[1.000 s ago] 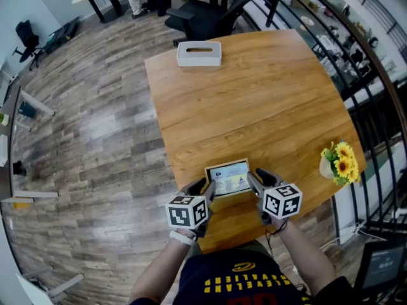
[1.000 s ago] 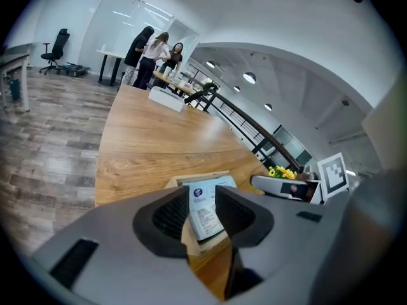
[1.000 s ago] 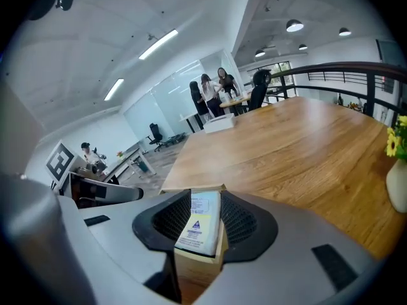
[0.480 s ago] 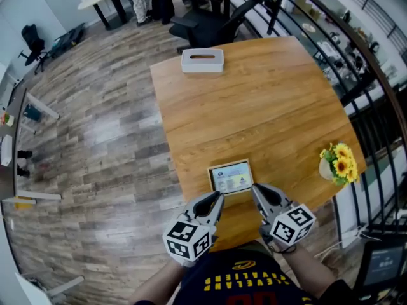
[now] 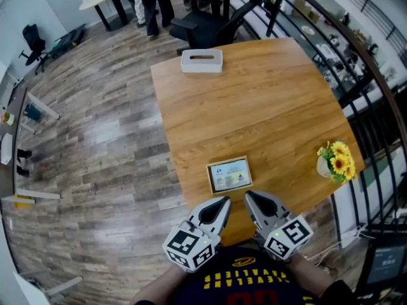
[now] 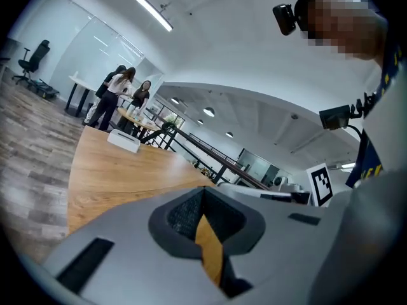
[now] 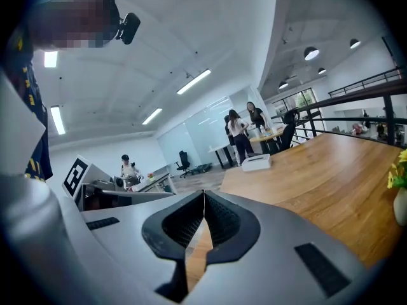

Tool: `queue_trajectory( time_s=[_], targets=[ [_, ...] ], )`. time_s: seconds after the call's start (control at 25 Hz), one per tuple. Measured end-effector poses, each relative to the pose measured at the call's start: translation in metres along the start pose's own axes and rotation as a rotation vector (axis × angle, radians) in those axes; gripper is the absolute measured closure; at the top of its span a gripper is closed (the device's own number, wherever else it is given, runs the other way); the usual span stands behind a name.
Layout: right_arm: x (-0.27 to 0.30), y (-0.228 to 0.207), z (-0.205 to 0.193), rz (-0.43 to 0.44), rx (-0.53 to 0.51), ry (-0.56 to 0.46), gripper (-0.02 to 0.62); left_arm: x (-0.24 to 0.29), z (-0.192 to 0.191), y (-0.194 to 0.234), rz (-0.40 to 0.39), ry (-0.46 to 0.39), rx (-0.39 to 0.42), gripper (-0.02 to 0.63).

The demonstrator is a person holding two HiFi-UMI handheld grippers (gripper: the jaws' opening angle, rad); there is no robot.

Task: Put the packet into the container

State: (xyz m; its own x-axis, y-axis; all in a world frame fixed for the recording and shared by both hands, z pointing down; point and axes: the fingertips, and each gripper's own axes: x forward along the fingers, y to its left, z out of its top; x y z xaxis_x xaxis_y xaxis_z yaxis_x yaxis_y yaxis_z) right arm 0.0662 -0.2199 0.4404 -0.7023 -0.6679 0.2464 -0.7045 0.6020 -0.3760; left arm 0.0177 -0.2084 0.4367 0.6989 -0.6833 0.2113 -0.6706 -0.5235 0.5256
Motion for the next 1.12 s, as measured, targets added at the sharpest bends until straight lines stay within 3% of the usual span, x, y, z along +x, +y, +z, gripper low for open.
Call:
queue_trajectory(
  time_s=[0.44, 1.12],
  targets=[
    [-0.0056, 0.009, 0.0103, 0.007, -0.058, -0.032, 0.584, -0.0019, 0.0041, -0.0048, 0.002, 0.006, 0.031, 0.606],
    [-0.0087, 0.0094, 0.0113, 0.01, -0.062, -0.047, 0.584, -0.0015, -0.0027, -0.003, 0.013, 0.01, 0.05, 0.606]
  ],
)
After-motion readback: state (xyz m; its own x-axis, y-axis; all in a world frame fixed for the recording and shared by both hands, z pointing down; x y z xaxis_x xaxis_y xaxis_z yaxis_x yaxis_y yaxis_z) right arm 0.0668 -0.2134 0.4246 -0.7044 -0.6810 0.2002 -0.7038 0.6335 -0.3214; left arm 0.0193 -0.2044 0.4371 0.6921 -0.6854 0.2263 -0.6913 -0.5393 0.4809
